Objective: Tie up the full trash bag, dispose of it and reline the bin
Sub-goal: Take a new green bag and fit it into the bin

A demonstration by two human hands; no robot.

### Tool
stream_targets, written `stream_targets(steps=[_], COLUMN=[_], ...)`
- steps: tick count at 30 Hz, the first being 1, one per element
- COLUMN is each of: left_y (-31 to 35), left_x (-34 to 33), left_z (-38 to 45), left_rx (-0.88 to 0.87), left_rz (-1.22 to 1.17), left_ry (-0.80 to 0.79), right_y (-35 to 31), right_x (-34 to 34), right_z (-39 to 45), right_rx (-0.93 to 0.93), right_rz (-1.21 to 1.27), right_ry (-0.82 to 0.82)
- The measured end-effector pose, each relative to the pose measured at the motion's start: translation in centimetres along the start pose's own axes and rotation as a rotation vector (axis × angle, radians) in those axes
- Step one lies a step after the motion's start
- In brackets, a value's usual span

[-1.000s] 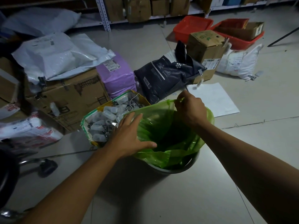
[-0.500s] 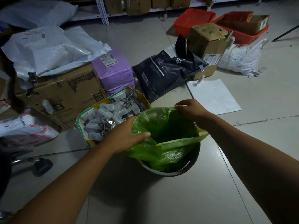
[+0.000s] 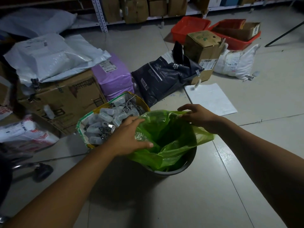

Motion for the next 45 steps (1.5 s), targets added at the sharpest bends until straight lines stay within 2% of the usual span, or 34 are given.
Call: stream_targets(steps=[4, 8, 11, 16, 19, 24, 32, 38, 45], left_y=[-0.3, 0.9, 2.4, 2.6, 2.4, 2.2, 1.0, 0.6, 0.5], left_x=[0.3, 1.1, 0.3, -1.8, -1.9, -1.8, -2.4, -2.5, -2.6], left_z=[-0.7, -0.9, -1.1, -1.4, -1.7, -1.9, -1.7, -1.4, -1.1], left_rx=[0.023, -0.066, -0.188, -0.152, -0.125, -0.140, -0.099, -0.095, -0.072], left_rz=[0.062, 0.173, 0.232, 0.284, 0.227, 0.177, 0.219, 0.223, 0.184], left_ry=[0.005, 0.096, 0.028, -0.195, -0.220, -0.192, -0.168, -0.131, -0.090], right_y=[-0.3, -1.4, -1.8, -1.7, -2.0, -3.9, -3.4, -3.8, -3.6], right_x=[0.5, 0.0, -0.7, -1.0, -0.9, -2.4, -4.9, -3.7, -3.4], right_z=[-1.1, -2.5, -3.6, -5.2, -6.6, -9.4, -11.1, -12.3, -14.2], right_rx=[0.106, 0.280, 0.362, 0.443, 0.498, 0.777, 0.846, 0.947, 0.919], right_rz=[-0.056, -0.348, -0.451, -0.591, -0.646, -0.779, -0.821, -0.794, -0.765], right_ry=[0.084, 0.154, 0.148, 0.097, 0.076, 0.086, -0.082, -0.012, -0.065])
Point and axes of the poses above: each hand's wrist, its own z-axis towards the middle knuckle, its own x-axis out of the back of the hand, y = z × x, the point moved 8 cm from there along z, towards the middle knuckle, and after that the axes turned 8 degrees about y, right-handed, at the moved point
